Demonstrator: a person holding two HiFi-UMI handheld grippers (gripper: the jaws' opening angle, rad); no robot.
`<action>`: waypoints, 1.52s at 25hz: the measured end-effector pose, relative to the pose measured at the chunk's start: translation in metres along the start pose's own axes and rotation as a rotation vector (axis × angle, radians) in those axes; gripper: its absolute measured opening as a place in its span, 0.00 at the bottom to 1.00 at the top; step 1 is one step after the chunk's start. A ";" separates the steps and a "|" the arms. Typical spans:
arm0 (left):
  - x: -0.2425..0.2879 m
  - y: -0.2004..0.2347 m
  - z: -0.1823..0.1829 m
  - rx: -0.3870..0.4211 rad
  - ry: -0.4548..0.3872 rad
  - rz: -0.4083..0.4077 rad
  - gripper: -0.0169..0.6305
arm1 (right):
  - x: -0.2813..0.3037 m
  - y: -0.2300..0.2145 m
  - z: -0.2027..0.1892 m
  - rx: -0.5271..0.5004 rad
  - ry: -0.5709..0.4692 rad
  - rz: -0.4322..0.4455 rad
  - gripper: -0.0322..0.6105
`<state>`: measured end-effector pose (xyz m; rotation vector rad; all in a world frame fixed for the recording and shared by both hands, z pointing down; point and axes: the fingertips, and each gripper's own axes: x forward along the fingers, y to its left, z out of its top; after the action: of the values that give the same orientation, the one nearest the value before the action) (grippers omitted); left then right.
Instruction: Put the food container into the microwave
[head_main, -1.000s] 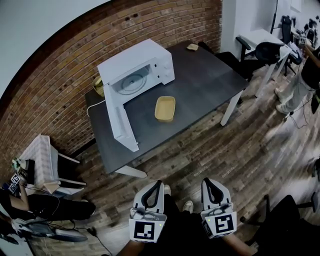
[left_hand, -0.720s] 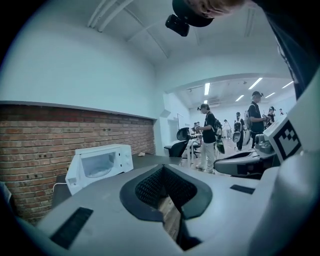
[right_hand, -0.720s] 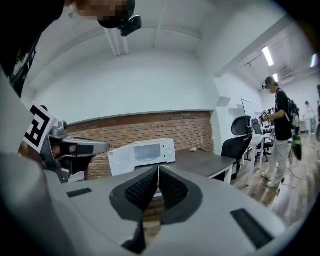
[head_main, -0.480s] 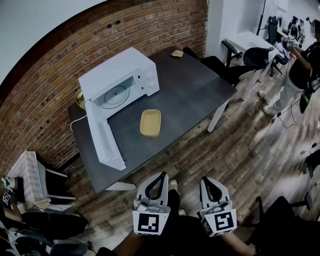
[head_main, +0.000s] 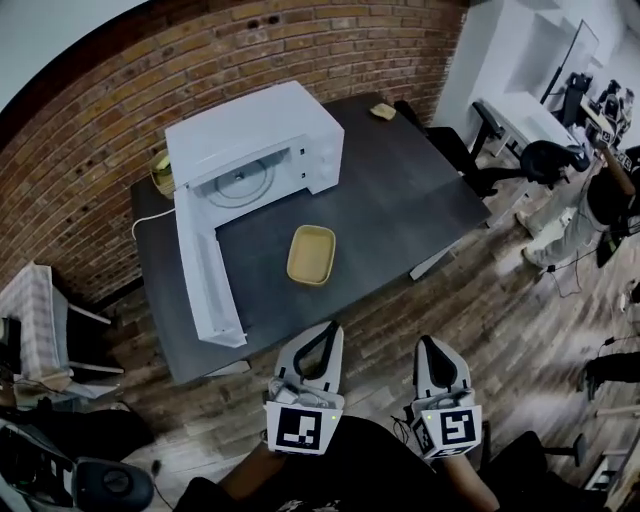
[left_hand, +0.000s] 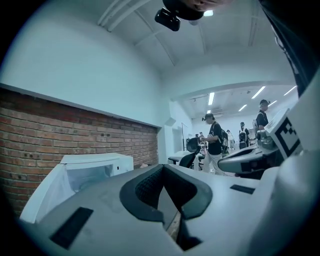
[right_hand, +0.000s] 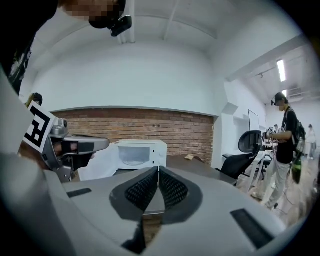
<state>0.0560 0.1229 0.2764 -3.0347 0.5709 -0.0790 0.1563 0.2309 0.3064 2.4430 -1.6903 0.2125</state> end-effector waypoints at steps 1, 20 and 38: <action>0.005 0.007 -0.004 -0.001 0.014 0.001 0.04 | 0.009 -0.004 0.003 -0.011 0.002 -0.006 0.15; 0.082 0.119 -0.045 -0.064 0.062 0.068 0.04 | 0.165 -0.007 0.015 -0.055 0.102 0.035 0.15; 0.077 0.213 -0.088 -0.118 0.266 0.399 0.04 | 0.328 0.060 -0.003 -0.528 0.134 0.439 0.15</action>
<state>0.0451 -0.1068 0.3541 -2.9682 1.2286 -0.4491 0.2152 -0.0887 0.3811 1.6394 -1.9023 -0.0219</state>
